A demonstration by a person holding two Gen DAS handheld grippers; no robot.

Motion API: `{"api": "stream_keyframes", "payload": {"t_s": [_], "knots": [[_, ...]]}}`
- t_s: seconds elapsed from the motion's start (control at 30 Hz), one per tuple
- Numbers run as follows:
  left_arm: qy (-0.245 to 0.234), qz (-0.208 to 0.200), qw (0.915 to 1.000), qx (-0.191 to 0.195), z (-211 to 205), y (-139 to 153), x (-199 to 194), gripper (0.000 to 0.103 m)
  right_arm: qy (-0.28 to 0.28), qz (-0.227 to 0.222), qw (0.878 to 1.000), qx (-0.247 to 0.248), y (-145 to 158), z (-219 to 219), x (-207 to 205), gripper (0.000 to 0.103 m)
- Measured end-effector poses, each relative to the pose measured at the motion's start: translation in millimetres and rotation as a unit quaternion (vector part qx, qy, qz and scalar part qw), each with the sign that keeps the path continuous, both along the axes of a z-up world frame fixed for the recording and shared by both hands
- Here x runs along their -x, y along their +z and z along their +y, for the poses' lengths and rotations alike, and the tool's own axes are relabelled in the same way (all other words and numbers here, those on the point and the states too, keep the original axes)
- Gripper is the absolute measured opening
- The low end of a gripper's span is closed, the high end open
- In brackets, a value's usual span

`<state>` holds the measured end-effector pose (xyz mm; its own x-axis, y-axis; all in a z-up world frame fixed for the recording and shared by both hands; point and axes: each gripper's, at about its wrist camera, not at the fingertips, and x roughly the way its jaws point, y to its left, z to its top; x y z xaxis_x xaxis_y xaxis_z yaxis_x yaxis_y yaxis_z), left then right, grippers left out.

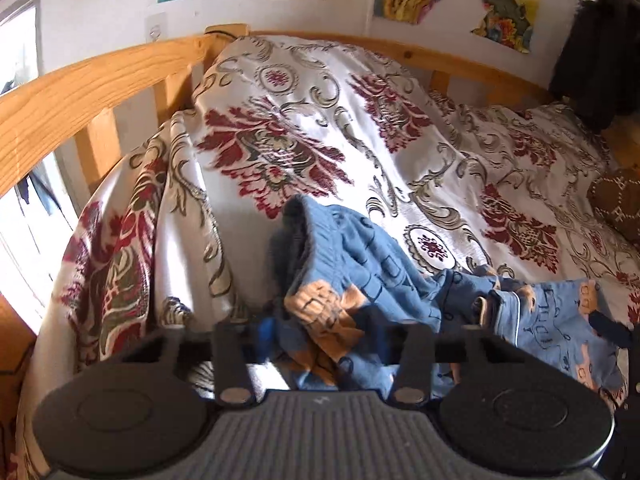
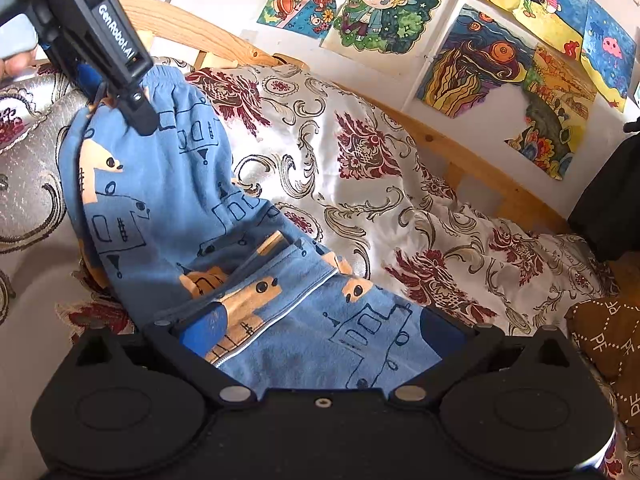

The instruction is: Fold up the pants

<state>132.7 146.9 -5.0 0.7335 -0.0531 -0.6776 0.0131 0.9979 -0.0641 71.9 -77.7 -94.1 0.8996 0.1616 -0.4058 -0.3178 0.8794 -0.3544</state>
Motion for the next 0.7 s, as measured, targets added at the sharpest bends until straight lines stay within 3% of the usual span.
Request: {"api": "stream_keyframes", "payload": {"t_s": [0.07,0.17,0.5,0.7], "knots": [[0.009,0.002,0.9999,0.006,-1.3,3.1,-1.6,0.025,0.001,-0.003,1.000,0.001,0.1,-0.2,1.6,0.102],[0.022,0.005,0.9997,-0.009,-10.7,8.6,-2.3,0.021,0.003,-0.007,1.000,0.014,-0.8,3.9,1.8,0.102],[0.001,-0.021,0.9976,-0.066,-51.1,35.9,7.5,0.017,0.009,0.000,1.000,-0.004,-1.2,0.2,0.5,0.102],[-0.039,-0.054,0.9912,-0.114,-95.7,55.8,12.3,0.017,0.026,0.006,0.999,-0.030,3.2,-10.1,-2.0,0.102]]}}
